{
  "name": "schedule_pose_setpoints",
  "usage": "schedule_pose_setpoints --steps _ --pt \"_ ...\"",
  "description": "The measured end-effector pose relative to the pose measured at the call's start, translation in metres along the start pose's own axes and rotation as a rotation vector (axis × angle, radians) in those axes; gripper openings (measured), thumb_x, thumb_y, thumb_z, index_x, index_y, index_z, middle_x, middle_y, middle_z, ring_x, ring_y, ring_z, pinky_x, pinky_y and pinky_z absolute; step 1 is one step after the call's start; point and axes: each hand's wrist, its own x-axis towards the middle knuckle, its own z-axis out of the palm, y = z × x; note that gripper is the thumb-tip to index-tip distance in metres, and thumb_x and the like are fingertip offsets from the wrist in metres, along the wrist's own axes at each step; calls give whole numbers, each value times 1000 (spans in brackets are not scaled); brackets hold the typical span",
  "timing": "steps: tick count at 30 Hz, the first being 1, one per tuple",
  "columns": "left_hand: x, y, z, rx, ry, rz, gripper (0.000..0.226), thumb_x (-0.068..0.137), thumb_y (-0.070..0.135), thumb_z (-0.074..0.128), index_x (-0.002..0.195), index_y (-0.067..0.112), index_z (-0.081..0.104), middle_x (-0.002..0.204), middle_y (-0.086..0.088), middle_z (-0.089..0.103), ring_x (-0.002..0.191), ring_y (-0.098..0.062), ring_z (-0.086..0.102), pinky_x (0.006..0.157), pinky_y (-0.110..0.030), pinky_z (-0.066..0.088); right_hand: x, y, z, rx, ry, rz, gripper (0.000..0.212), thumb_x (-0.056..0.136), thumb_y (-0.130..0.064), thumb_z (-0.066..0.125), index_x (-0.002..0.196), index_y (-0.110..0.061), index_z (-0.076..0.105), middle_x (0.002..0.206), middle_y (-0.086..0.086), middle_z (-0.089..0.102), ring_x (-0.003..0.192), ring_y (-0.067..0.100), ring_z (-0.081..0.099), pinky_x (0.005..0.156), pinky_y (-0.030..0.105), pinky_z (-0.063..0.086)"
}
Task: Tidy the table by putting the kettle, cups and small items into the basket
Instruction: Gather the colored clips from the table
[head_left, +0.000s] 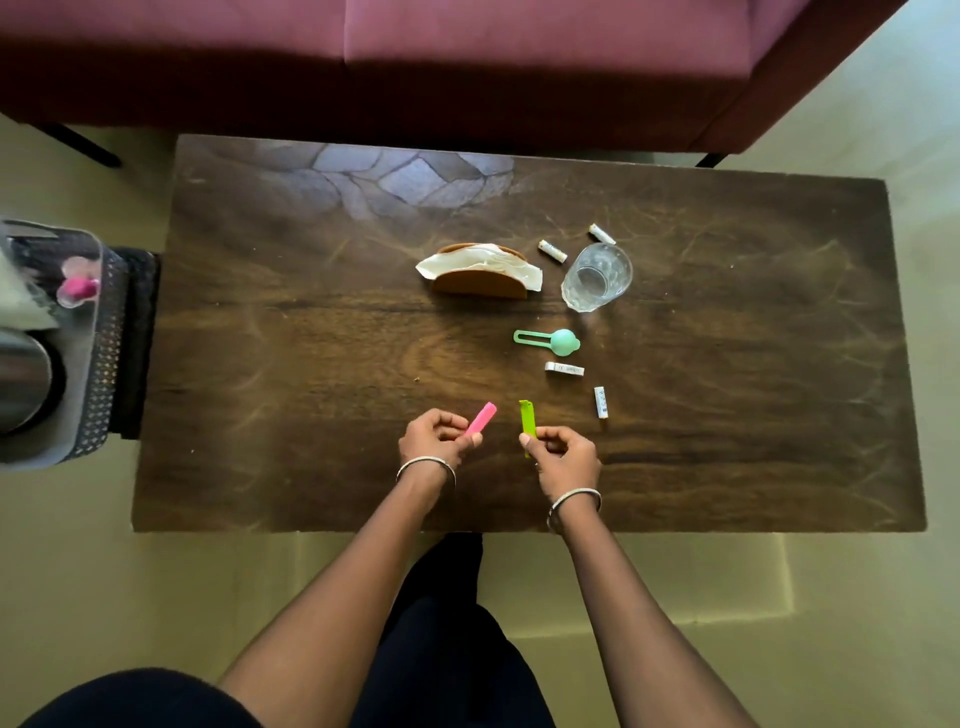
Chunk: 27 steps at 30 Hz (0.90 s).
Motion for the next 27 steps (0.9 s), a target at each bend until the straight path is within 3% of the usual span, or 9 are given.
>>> schedule_pose_setpoints --steps 3,6,10,13,18,22,27 --pt "-33 -9 -22 -282 -82 -97 25 77 7 79 101 13 72 82 -4 73 70 -14 64 57 -21 54 -37 -2 4 118 -50 32 19 78 -12 84 93 -6 76 81 10 70 74 17 63 82 35 54" --pt "-67 -17 -46 -485 -127 -129 21 85 4 71 106 7 71 82 -6 71 70 -14 63 59 -21 53 -75 -3 7 213 -87 35 17 81 -7 80 96 0 74 79 11 68 70 19 62 75 37 56" --pt "-110 -34 -86 -637 -149 -143 18 88 -1 65 105 5 68 85 -9 71 64 -9 70 60 -19 57 -125 -6 13 339 -158 34 17 89 2 69 104 11 69 73 9 65 56 16 59 55 21 57" --pt "-137 -52 -122 -716 -128 -145 16 89 0 65 104 6 68 86 -7 73 64 -8 71 60 -19 59 -161 -10 23 389 -208 51 14 90 5 65 102 10 70 71 7 65 48 9 62 55 18 56" --pt "-166 -74 -181 -810 -17 -141 11 92 3 62 101 7 66 85 -8 70 63 -9 71 60 -21 57 -206 -20 52 308 -355 -20 21 82 15 67 102 9 71 75 8 68 56 11 65 60 17 55" --pt "-181 -85 -225 -861 67 -146 6 93 6 60 97 10 62 80 -7 67 55 -9 67 50 -21 55 -235 -38 82 185 -493 -93 21 77 14 73 89 -3 73 75 7 67 66 15 61 68 25 56" --pt "-180 -99 -276 -852 159 -144 5 94 10 60 91 13 60 81 -6 65 64 -13 60 49 -20 52 -259 -62 128 94 -658 -176 21 85 11 68 105 6 72 68 -1 65 52 -1 57 54 11 49"
